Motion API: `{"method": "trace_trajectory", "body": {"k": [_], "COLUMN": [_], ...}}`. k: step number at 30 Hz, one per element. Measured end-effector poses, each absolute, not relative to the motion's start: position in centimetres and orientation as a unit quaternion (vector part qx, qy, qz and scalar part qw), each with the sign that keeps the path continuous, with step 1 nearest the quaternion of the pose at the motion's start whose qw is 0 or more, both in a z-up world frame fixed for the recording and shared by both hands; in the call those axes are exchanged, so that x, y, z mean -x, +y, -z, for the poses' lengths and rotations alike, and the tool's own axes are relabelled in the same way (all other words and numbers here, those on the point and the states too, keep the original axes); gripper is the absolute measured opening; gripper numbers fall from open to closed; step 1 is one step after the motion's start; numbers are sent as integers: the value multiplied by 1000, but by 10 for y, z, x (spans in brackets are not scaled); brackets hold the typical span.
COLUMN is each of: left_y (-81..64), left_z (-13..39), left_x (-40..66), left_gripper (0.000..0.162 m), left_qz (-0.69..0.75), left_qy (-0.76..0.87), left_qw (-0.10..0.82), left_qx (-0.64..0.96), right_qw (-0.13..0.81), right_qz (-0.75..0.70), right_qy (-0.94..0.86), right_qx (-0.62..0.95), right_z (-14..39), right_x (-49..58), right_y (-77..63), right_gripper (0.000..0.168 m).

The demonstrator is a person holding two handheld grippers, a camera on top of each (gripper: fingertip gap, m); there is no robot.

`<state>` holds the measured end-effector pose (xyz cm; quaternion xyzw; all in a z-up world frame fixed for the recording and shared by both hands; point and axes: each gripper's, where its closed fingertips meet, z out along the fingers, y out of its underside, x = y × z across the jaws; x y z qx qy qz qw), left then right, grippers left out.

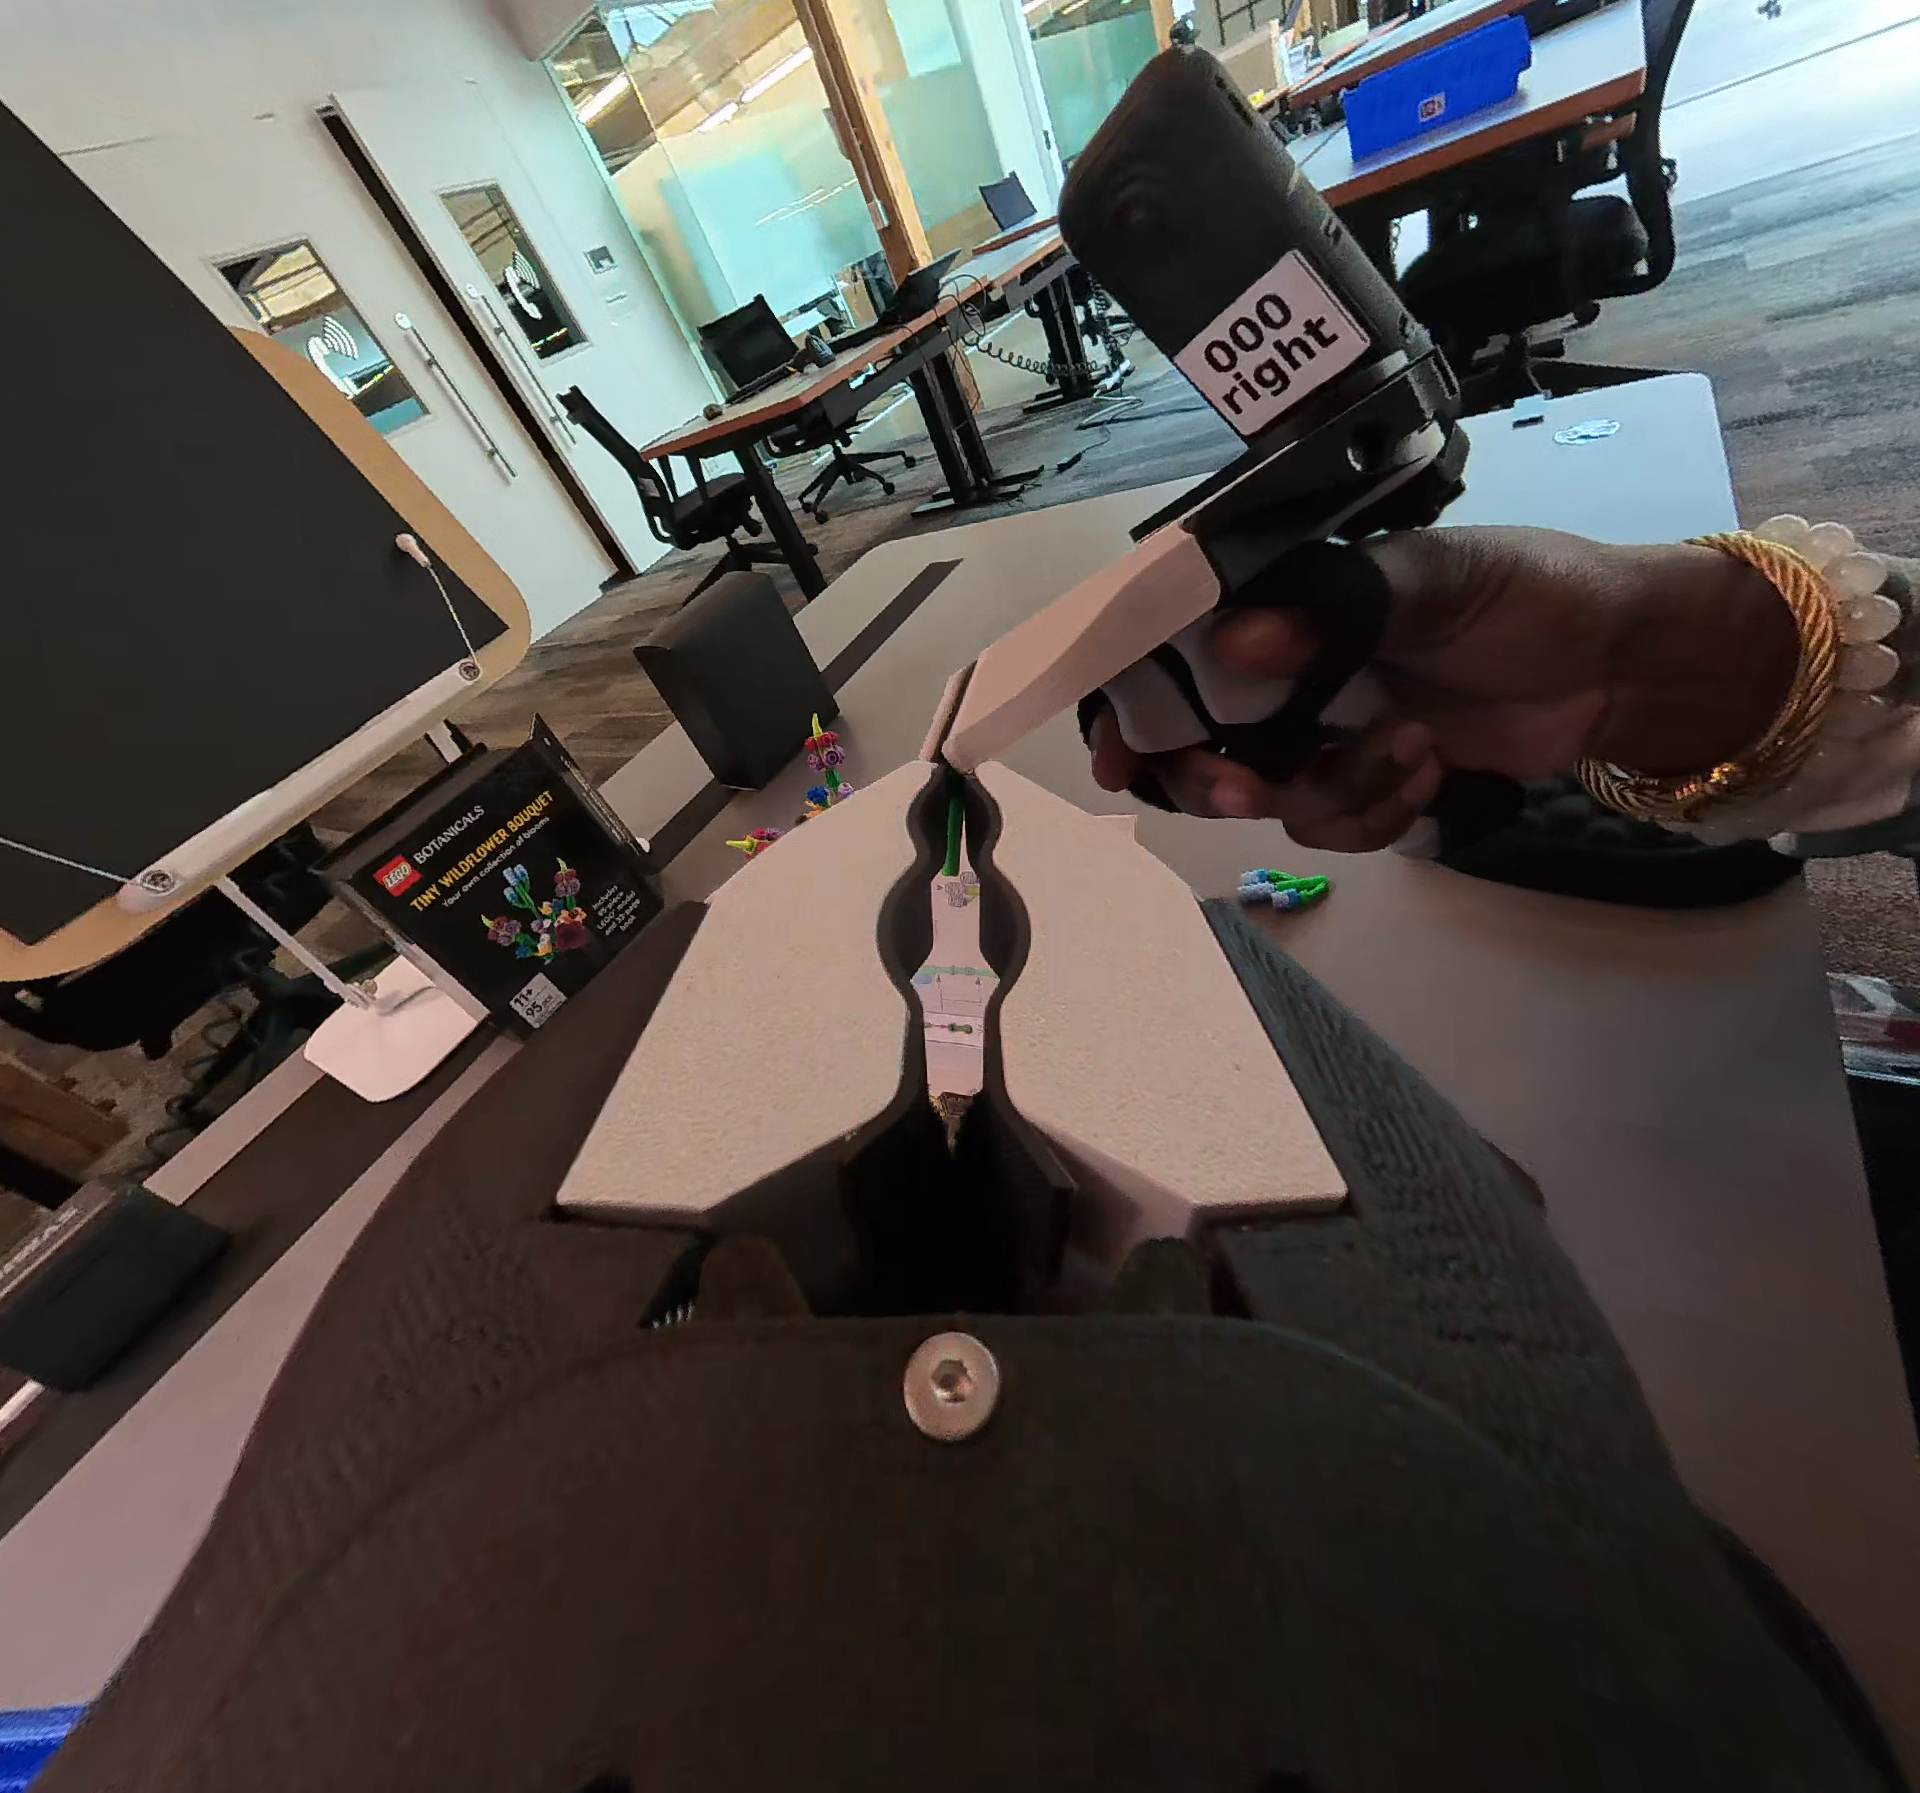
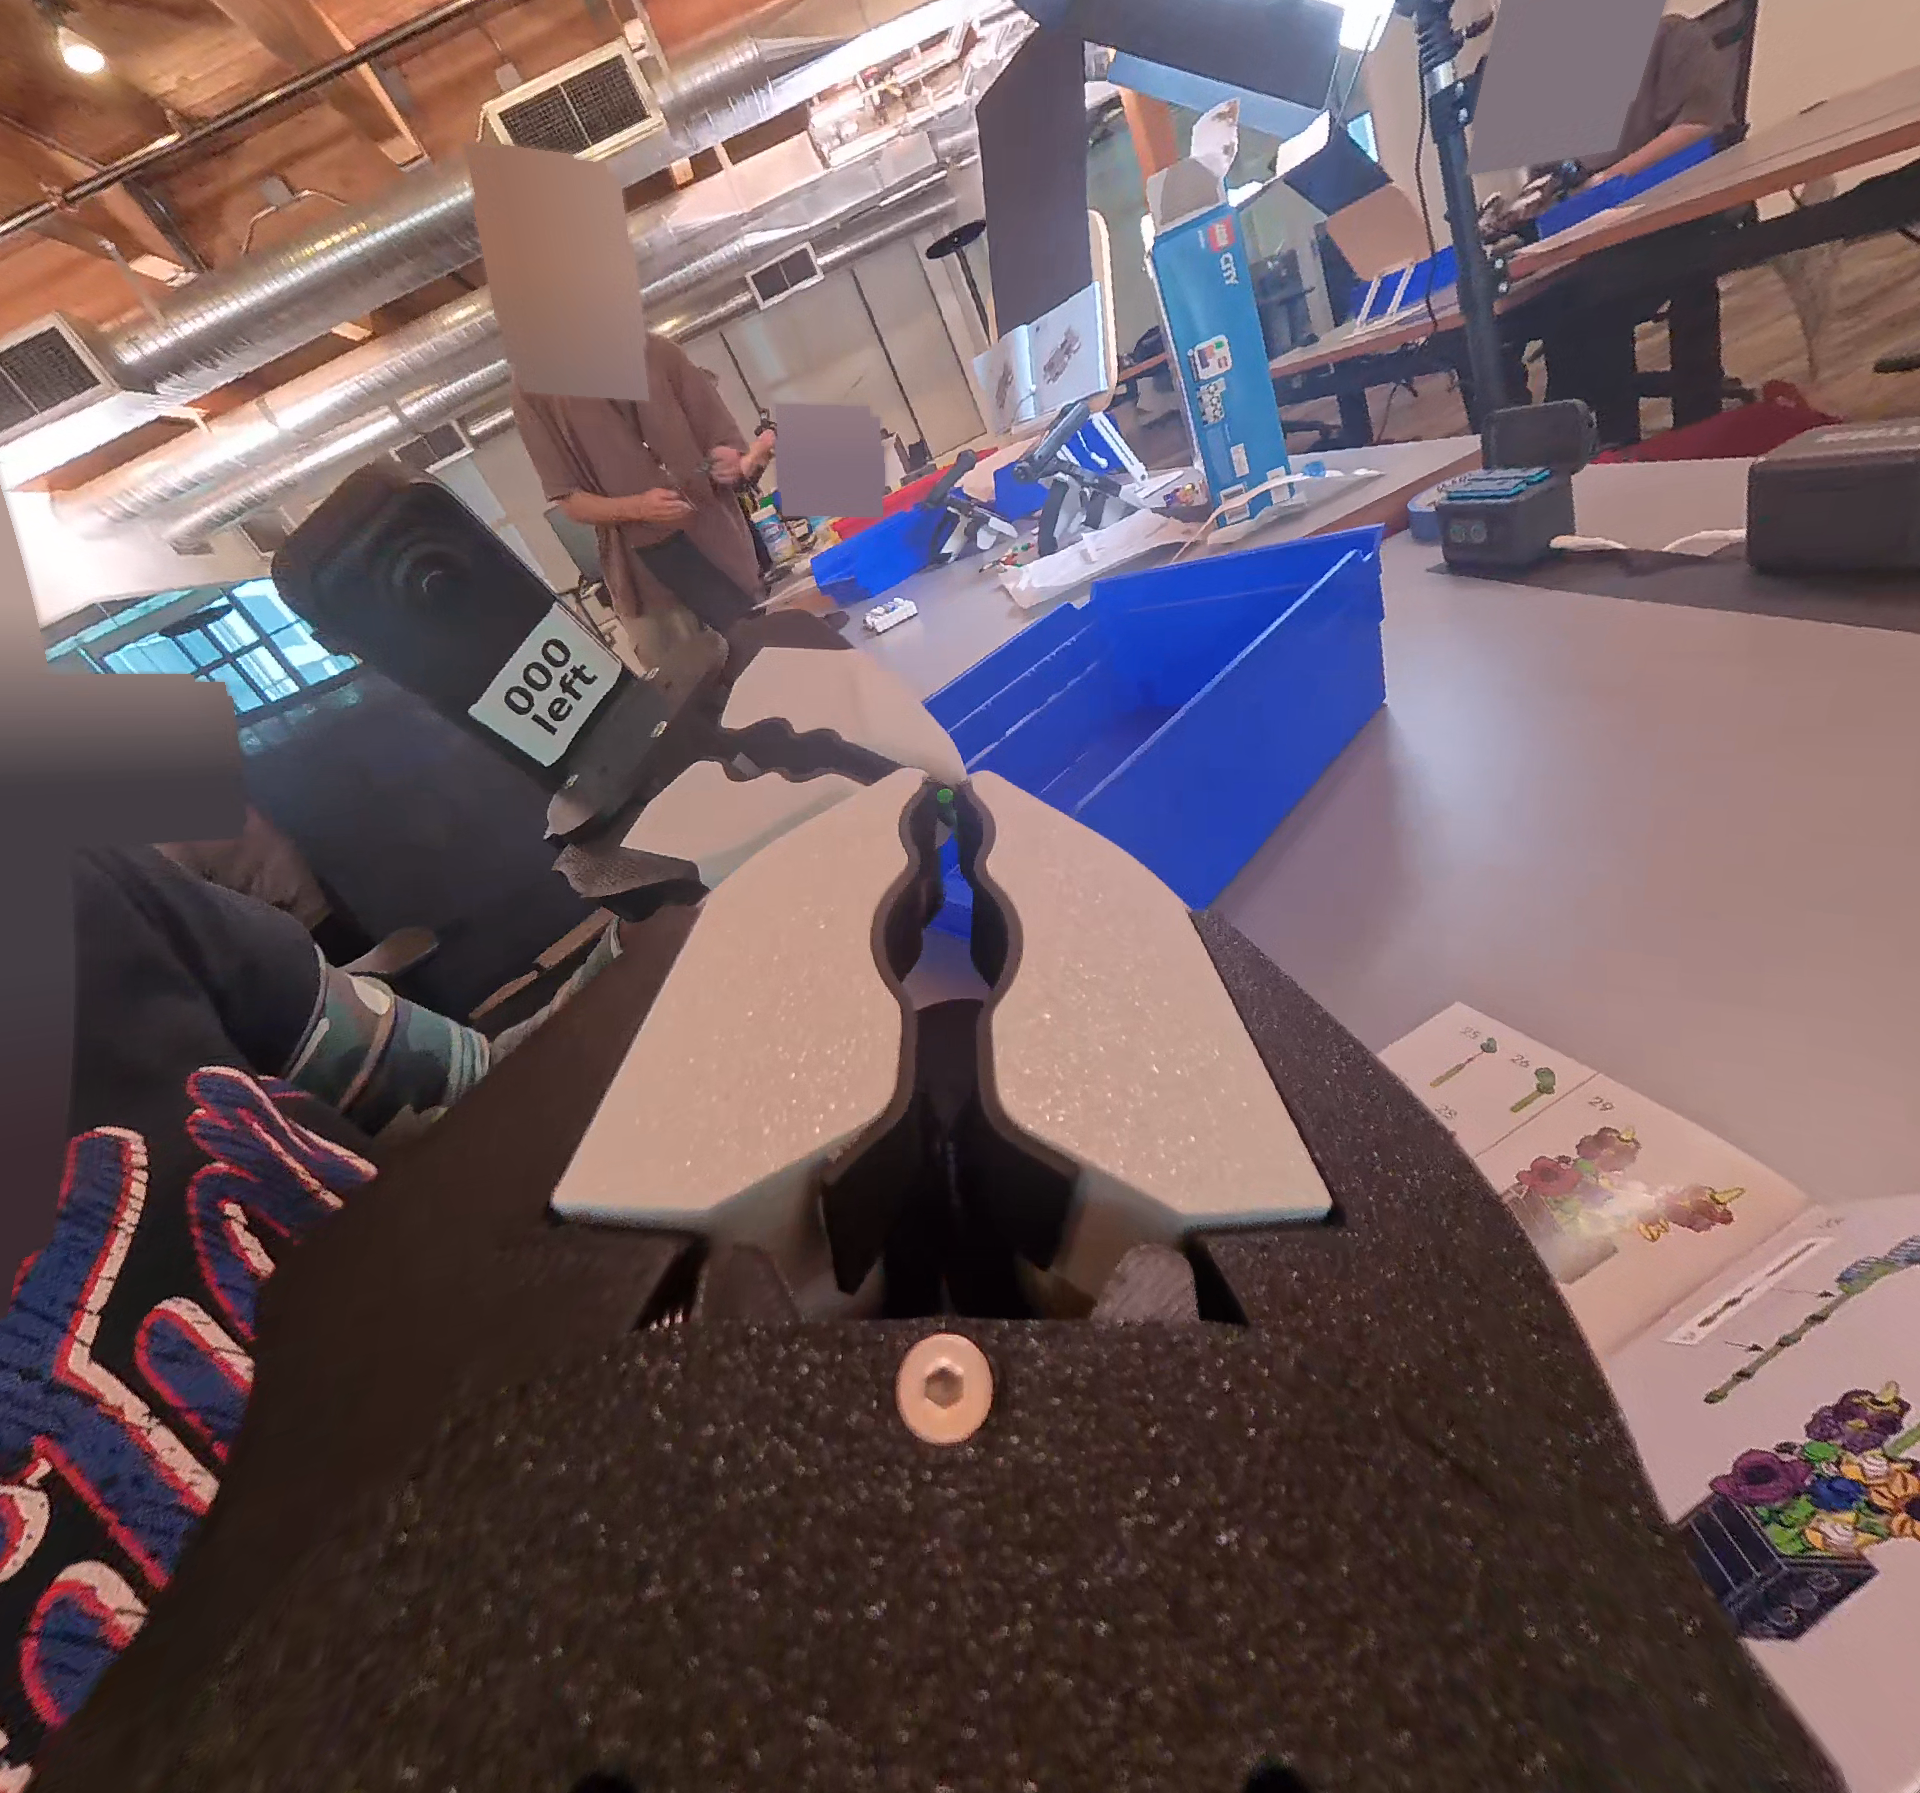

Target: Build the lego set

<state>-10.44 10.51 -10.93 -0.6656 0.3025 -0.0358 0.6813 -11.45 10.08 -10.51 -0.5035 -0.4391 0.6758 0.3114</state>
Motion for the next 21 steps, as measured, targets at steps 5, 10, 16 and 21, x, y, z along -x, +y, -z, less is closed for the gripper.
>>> {"method": "trace_trajectory", "body": {"k": [5, 10, 16, 21], "left_y": [109, 107, 76, 51], "left_z": [111, 111, 126, 136], "left_x": [106, 139, 195, 261], "left_gripper": [13, 35, 61, 64], "left_qz": [59, 69, 161, 112], "left_qy": [287, 246, 204, 139], "left_qw": [682, 659, 567, 518], "left_qx": [670, 708, 782, 837], "right_qw": [334, 378, 357, 275], "right_qz": [-649, -585, -440, -303], "right_qy": [-451, -466, -540, -570], "right_qx": [513, 545, 623, 713], "right_z": [107, 109, 137, 163], "right_x": [107, 66, -12, -86], "right_y": [110, 141, 172, 190], "right_gripper": [3, 3, 3, 4]}}
